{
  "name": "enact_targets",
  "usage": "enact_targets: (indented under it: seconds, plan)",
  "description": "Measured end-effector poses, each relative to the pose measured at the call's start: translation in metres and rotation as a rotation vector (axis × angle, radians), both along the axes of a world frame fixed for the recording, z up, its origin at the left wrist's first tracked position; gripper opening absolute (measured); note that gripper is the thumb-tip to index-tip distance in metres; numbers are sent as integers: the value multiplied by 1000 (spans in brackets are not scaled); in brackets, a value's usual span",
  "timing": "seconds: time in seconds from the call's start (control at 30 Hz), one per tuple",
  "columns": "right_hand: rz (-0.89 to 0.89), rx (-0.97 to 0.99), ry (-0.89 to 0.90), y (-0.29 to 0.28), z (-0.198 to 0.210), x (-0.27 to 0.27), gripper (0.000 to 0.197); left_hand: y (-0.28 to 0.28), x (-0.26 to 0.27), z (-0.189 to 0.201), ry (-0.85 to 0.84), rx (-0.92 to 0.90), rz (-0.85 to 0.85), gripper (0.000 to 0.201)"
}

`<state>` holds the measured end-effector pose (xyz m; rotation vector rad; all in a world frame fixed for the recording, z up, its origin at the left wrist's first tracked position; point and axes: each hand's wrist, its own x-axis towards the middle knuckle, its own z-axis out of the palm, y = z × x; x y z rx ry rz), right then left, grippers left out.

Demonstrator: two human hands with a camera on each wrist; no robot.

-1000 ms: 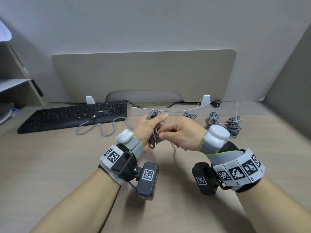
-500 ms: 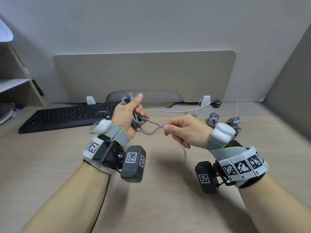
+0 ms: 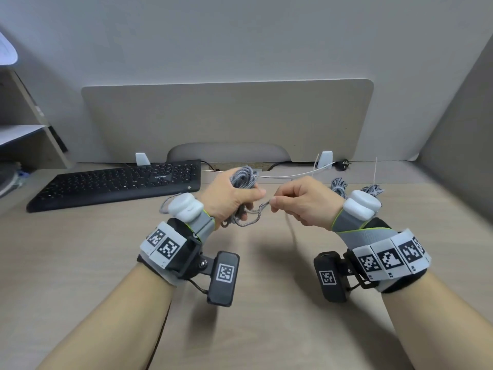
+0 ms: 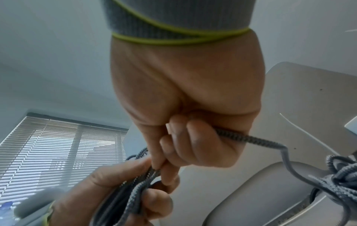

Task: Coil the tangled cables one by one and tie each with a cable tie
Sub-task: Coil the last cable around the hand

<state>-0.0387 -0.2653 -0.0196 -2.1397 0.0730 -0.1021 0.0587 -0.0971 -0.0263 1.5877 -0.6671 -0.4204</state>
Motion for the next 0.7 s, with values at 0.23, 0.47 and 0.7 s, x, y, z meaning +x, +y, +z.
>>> enact_targets:
  seconds: [0.23, 0.47, 0.7]
  plan:
    - [6, 104, -1, 0, 0, 0, 30, -10, -20, -10, 97, 78, -147, 19]
    - [-21, 12, 22, -3, 3, -1, 27, -6, -12, -11, 91, 38, -31, 19]
    - [-40, -2, 17, -16, 6, -4, 30, 18, 31, 0, 197, -245, 254, 31]
